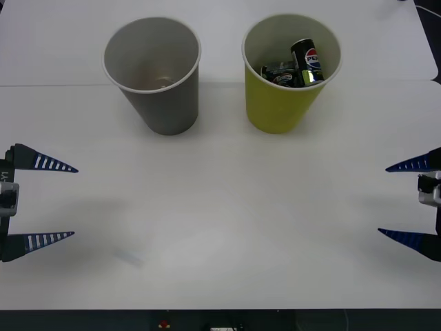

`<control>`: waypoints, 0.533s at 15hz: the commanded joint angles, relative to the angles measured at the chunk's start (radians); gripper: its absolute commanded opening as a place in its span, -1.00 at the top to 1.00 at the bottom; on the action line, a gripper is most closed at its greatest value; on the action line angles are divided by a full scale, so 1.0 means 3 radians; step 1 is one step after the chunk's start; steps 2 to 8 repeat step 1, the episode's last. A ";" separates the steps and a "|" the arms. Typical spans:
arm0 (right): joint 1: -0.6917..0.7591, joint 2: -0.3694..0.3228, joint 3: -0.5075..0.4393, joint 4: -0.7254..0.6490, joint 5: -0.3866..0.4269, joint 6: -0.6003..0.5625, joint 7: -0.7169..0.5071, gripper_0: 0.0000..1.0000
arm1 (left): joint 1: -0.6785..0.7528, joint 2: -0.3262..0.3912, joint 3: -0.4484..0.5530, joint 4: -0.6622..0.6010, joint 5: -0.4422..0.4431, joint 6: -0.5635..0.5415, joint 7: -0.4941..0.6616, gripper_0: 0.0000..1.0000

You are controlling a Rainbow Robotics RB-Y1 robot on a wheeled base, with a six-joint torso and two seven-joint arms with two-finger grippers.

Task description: Put the can into the green bin and the plastic bottle into the gray bin

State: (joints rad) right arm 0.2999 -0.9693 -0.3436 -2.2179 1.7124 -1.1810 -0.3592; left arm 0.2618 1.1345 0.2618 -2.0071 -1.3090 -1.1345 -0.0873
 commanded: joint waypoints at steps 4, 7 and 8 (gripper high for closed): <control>0.0008 -0.0001 0.0000 -0.0001 -0.0007 -0.0001 -0.0015 -1.00 | 0.0000 0.0000 0.0000 0.0000 0.0000 0.0000 0.0000 -1.00; 0.0008 -0.0001 0.0000 -0.0001 -0.0007 -0.0001 -0.0015 -1.00 | 0.0000 0.0000 0.0000 0.0000 0.0000 0.0000 0.0000 -1.00; 0.0008 -0.0001 0.0000 -0.0001 -0.0007 -0.0001 -0.0015 -1.00 | 0.0000 0.0000 0.0000 0.0000 0.0000 0.0000 0.0000 -1.00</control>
